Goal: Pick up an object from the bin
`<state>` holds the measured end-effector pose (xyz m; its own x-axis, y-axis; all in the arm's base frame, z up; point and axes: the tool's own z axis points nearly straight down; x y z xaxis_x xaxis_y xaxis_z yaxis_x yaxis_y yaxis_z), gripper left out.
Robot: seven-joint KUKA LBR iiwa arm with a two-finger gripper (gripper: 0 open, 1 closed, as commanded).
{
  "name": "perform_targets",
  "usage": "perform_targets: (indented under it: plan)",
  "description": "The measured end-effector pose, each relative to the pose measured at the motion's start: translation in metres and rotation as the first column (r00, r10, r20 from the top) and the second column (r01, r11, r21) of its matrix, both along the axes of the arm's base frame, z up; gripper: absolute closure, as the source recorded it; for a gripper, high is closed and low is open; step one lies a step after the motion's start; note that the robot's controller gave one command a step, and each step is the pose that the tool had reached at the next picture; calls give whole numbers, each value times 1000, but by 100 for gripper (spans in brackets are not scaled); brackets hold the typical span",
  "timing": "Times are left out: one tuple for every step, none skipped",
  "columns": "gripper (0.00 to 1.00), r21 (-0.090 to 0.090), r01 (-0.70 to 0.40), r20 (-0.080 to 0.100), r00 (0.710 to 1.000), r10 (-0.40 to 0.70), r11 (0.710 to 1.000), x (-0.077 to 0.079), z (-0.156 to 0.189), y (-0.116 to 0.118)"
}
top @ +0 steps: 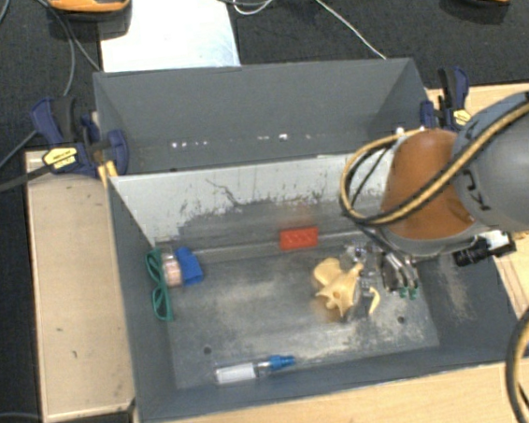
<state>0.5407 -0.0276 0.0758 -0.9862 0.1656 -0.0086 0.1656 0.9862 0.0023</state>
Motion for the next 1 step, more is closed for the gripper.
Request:
perform_targets:
  plan:
    - [100,1,0,-9,1000,0,1000,-3,20,0]
